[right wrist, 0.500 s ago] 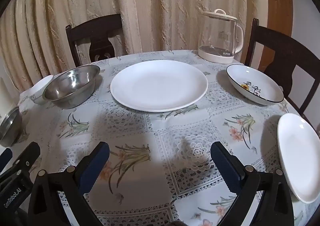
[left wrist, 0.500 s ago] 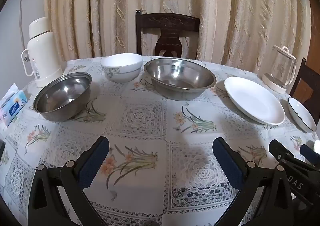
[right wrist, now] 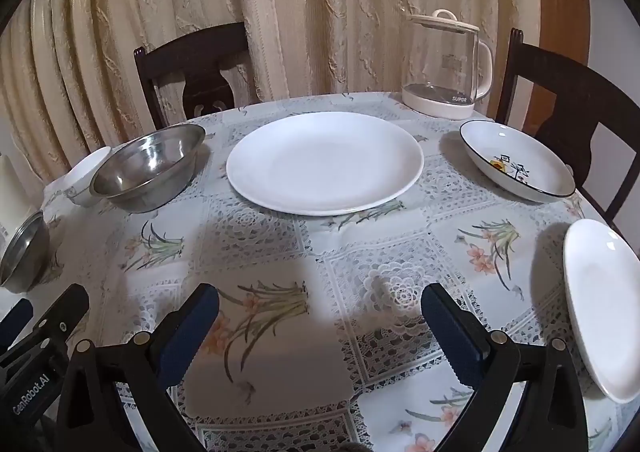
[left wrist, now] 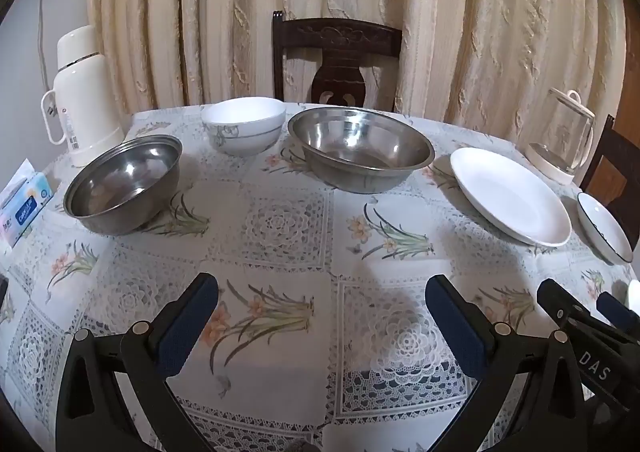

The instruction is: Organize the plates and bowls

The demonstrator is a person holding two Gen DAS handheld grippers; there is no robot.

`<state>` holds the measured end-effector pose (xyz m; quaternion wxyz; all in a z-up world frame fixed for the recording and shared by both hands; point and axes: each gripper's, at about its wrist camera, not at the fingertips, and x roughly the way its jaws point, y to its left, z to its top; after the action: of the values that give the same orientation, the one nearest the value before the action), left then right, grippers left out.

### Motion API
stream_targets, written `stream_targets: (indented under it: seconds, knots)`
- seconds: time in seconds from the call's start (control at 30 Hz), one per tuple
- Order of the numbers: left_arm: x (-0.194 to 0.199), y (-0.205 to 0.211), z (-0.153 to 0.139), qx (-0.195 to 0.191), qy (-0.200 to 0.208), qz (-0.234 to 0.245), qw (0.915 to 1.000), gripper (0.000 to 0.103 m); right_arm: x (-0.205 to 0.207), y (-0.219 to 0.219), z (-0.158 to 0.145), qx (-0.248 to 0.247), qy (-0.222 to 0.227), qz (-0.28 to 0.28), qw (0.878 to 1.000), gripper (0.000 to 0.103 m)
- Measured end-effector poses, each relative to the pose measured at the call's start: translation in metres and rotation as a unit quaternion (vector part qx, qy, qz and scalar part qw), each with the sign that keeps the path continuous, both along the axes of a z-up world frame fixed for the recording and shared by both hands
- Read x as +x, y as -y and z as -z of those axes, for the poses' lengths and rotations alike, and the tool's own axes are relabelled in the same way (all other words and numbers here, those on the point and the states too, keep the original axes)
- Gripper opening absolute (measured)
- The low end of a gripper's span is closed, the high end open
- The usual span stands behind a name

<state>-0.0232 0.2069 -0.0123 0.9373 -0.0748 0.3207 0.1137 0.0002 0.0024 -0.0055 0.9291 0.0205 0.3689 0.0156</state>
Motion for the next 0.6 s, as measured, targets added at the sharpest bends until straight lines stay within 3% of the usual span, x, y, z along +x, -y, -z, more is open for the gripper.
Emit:
stream_targets:
  seconds: [0.6]
  knots:
    - [-0.0007, 0.0018, -0.0001, -0.006, -0.007, 0.001, 1.0, 0.103, 0.0026, 0.0022, 0.0019, 0.004, -0.013, 0.003, 1.0, 0.103]
